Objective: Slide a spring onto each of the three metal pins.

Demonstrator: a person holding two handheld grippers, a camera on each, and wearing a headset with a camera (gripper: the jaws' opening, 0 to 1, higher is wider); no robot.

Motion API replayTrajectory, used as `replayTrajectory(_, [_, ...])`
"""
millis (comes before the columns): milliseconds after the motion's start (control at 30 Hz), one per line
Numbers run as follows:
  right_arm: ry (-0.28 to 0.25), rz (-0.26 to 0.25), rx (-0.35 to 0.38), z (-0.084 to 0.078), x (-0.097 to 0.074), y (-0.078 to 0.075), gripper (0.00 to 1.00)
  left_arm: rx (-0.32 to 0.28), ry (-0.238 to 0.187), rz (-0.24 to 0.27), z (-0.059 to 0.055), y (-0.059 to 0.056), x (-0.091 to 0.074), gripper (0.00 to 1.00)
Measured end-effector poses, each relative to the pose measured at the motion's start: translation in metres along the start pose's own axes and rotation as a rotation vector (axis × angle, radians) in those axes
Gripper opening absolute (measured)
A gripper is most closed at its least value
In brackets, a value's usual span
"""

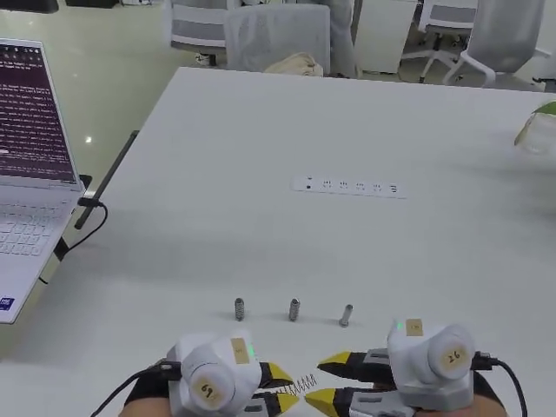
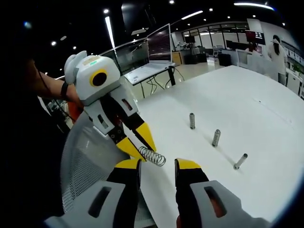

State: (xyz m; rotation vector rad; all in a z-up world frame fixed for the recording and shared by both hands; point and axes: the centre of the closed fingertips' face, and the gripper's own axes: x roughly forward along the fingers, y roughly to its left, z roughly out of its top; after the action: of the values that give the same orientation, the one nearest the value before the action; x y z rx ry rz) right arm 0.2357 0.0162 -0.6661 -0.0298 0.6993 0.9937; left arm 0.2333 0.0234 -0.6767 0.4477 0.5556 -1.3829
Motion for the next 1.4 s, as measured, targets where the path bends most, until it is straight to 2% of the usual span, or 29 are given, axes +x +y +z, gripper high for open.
replayTrajectory(300, [0.016,0.057,-0.024,0.000,0.004,0.007,0.17,0.037,-0.015,-0.009,0.009,-0.002,-0.003,0.02])
replayTrajectory(500, [0.019,0.067,-0.030,0.002,0.002,0.005,0.13,0.078,-0.011,-0.020,0.011,-0.003,-0.005,0.02])
replayTrajectory(900, [0.037,0.113,-0.034,0.001,0.002,0.012,0.12,0.136,0.017,-0.037,0.006,-0.006,-0.003,0.02])
replayTrajectory(1067, [0.035,0.139,-0.032,0.006,0.003,0.018,0.09,0.158,0.029,-0.039,0.004,-0.007,-0.002,0.02])
replayTrajectory(1233, [0.045,0.141,-0.038,0.008,0.004,0.020,0.08,0.169,0.034,-0.036,0.004,-0.006,-0.001,0.02])
replayTrajectory(1400, [0.063,0.124,-0.063,0.007,0.002,0.018,0.08,0.163,0.020,-0.031,0.005,-0.006,0.002,0.02])
